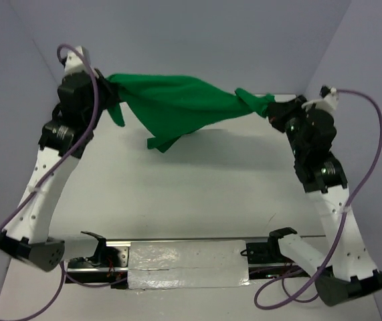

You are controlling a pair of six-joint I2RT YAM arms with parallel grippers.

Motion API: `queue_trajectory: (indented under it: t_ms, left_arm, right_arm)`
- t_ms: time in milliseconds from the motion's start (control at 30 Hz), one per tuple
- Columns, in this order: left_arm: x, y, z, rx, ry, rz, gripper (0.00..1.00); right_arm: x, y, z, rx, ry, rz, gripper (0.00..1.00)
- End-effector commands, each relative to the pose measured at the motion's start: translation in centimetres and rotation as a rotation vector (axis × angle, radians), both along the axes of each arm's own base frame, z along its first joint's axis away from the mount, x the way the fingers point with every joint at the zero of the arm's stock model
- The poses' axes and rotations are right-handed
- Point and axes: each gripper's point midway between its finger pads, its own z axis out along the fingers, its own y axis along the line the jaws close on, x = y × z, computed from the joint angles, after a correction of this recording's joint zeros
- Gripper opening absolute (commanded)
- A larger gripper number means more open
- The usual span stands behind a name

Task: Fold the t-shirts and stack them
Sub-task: Flatten out the tshirt

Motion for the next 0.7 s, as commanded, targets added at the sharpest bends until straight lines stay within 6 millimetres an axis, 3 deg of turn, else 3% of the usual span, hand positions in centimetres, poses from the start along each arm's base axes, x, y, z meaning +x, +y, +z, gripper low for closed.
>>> queue_trajectory:
  t_ms: [0,33,67,100,133,167,233,300,333,433,533,600,667]
  left_arm:
    - [-0.3,-0.1,-9.2,0.048,0.127,-0.014,0.0]
    - [-1.2,-0.1,-11.3,0.032,0.143,-0.019,0.09]
    - [-2.2,-0.2,-18.2,0.02,0.273,-0.019,0.33]
    - [-2.6,-0.9,-20.6,-0.009,0.32,-0.051,0.95]
    - [-3.5,-1.0,-25.2,-0.037,0.432,-0.039,0.99]
    - [-3.7,-1.0,-26.9,-0.052,0.488,-0.032,1.0]
    - [-3.1,-0.6,-28.3,-0.073,0.562,0.004,0.99]
    - [-2.0,-0.1,-27.1,-0.065,0.554,0.047,1.0]
    - [-0.9,0.4,-25.0,-0.058,0.52,0.087,0.99]
    - [0.4,1.4,-21.8,-0.056,0.467,0.155,0.99]
    - [-0.3,2.4,-23.2,-0.048,0.545,0.224,0.93]
    - [-1.8,3.1,-25.7,-0.059,0.647,0.261,0.85]
    - [-4.0,2.1,-29.4,-0.122,0.767,0.249,0.83]
  right_arm:
    - [-1.1,-1.9,-7.7,0.01,0.098,-0.097,0.18]
    - [-2.3,-1.8,-9.2,0.019,0.105,-0.083,0.32]
    - [-2.8,-1.2,-15.4,0.024,0.227,-0.055,0.4]
    - [-3.6,-1.0,-18.2,0.028,0.283,-0.042,0.51]
    - [-4.9,-1.0,-22.6,0.049,0.379,-0.045,0.54]
    - [-5.5,-1.1,-24.2,0.051,0.412,-0.051,0.55]
    - [-6.1,-1.5,-26.0,0.053,0.439,-0.073,0.57]
    - [-5.6,-2.0,-24.9,0.031,0.411,-0.099,0.58]
    - [-5.0,-2.1,-22.8,0.018,0.367,-0.097,0.58]
    - [-3.4,-1.8,-20.5,-0.022,0.342,-0.079,0.59]
    - [-1.9,-0.2,-18.5,-0.035,0.334,0.002,0.58]
    - [-1.5,0.8,-19.9,-0.039,0.387,0.055,0.58]
    - [-1.9,2.3,-21.5,-0.034,0.427,0.136,0.58]
